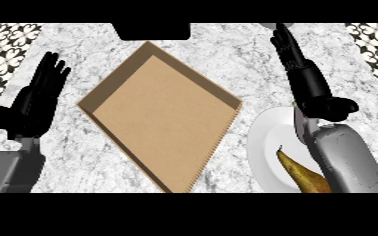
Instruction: Pick the pear from the plate and place it in the cardboard box
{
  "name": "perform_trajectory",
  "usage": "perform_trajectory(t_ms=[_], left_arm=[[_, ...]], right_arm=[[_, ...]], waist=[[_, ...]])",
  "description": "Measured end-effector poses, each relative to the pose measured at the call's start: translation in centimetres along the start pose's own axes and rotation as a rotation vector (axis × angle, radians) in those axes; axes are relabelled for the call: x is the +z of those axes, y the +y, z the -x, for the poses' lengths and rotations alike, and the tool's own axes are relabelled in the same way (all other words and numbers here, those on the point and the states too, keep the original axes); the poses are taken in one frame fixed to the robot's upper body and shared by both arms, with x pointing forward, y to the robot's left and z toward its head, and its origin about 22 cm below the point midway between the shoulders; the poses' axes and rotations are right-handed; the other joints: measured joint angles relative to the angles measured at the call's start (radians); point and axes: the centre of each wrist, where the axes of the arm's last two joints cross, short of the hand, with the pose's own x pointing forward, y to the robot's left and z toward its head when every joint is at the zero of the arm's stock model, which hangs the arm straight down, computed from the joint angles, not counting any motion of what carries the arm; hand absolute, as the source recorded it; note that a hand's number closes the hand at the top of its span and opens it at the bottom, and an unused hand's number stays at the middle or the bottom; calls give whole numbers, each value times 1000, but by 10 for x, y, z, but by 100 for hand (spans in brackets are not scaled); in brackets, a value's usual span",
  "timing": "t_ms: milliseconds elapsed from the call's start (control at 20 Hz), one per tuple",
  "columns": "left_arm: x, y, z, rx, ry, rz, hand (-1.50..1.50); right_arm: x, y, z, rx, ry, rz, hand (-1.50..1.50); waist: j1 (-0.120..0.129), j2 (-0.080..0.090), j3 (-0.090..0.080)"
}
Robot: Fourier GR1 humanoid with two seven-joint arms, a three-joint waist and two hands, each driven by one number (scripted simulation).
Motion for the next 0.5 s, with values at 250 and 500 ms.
perform_trajectory(t_ms=[250, 500], left_arm=[[11, 4, 7, -169, 46, -27, 0], [34, 4, 28, -302, 136, -34, 0]], right_arm=[[13, 14, -6, -96, -98, -206, -150], [42, -5, 7, 152, -89, -237, -150]], waist=[[-4, -4, -17], [-21, -10, -25]])
